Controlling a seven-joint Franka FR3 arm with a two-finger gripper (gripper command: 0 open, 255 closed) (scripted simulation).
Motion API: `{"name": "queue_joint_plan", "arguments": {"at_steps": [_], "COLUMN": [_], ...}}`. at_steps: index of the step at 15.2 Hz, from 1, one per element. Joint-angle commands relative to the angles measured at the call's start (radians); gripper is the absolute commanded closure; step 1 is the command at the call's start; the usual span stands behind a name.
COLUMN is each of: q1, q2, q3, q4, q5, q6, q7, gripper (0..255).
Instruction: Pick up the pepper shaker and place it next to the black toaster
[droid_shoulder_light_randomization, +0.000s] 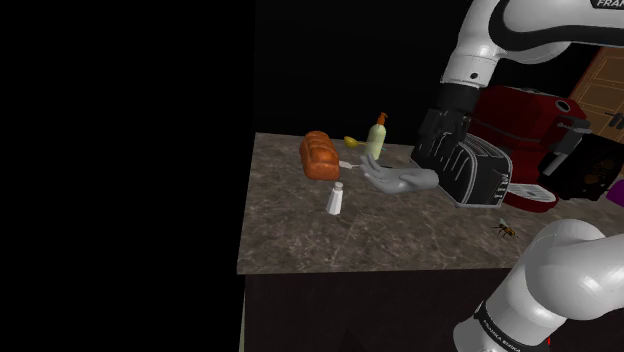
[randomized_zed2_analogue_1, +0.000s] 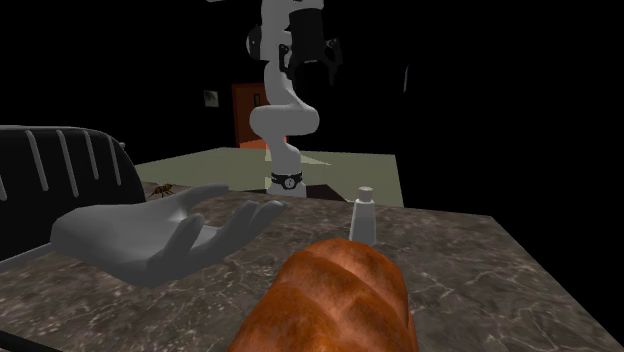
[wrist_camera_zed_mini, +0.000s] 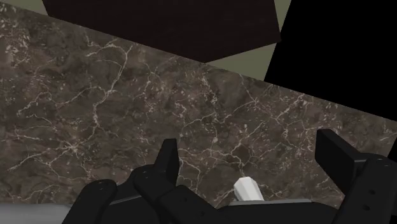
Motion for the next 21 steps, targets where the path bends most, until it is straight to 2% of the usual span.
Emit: {"name": "queue_joint_plan", "arguments": {"at_steps": [1,11,21], "q1": [0.000,0.031,0.042], "q2": [0.000,0.283,0.635], "q3": [0.000,0.070,0.131], "q4": [0.000,-0.018,0.100], "q5": [0.000,-0.061,-0.182], "q6": [0.000,0.344,0.615], "q7": [0.000,-0.037,-0.015], "gripper": [0,0,0]}}
